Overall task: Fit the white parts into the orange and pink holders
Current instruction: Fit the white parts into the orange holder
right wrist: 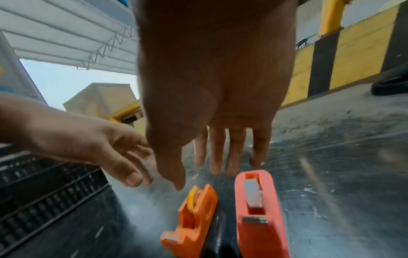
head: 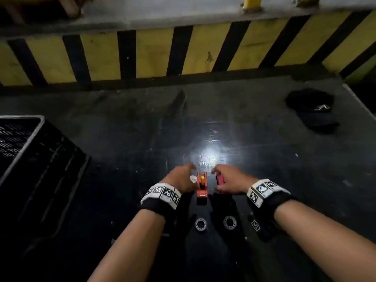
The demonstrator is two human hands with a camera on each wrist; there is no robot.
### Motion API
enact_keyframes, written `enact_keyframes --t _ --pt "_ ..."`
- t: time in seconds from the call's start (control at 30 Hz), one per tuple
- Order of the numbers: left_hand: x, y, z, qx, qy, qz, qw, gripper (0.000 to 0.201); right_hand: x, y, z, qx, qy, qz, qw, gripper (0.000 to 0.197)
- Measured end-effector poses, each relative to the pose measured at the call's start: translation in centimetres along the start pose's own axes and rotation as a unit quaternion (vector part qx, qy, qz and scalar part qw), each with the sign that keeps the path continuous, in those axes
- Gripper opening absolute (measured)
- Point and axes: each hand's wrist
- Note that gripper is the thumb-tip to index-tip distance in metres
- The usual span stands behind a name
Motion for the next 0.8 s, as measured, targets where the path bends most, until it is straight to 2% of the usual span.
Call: enact_keyframes --t 0.1,0.2,0.27,0.4,0.53,0.67,0.8 --pt "-1.3 1.0 -0.1 -0.037 0.005 -0.032 0.999 0.103 -2.0 0.9 -0.3 0.112 -0.028 0.050 0.992 0.084" --pt "-1.8 2.3 -0.6 -0.099 0.001 -0.076 0.992 0.120 -3.3 2.8 -0.5 0.171 -0.054 0.046 0.983 0.100" --pt "-2.1 3.1 -1.3 -0.099 0.013 -0.078 0.992 0.119 -3.9 4.0 -0.4 0.190 -0.056 0.050 0.979 0.103" --pt "-2.4 4.4 -2.7 -0.051 0.056 -0.024 0.997 0.109 -4.5 5.2 -0.3 0.187 -0.058 0.069 0.978 0.101" --pt "-2.3 4.6 -3.6 -0.005 0.077 -0.002 0.997 0.103 -4.6 5.6 -0.3 0.171 -0.069 0.084 0.979 0.098" --pt "-2.0 3.4 -4.5 0.004 0.075 0.032 0.997 0.108 -4.3 4.6 -0.4 0.109 -0.076 0.102 0.986 0.106" --pt "-1.4 1.9 -6.5 -0.042 0.031 0.068 0.996 0.109 -3.9 3.3 0.4 0.006 -0.046 0.118 0.992 0.110"
Point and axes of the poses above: each hand's wrist, its own x-axis away from the middle knuckle, its own y-axis out of the palm, z = x × y, and after that the axes turned 4 degrees about y, right-handed
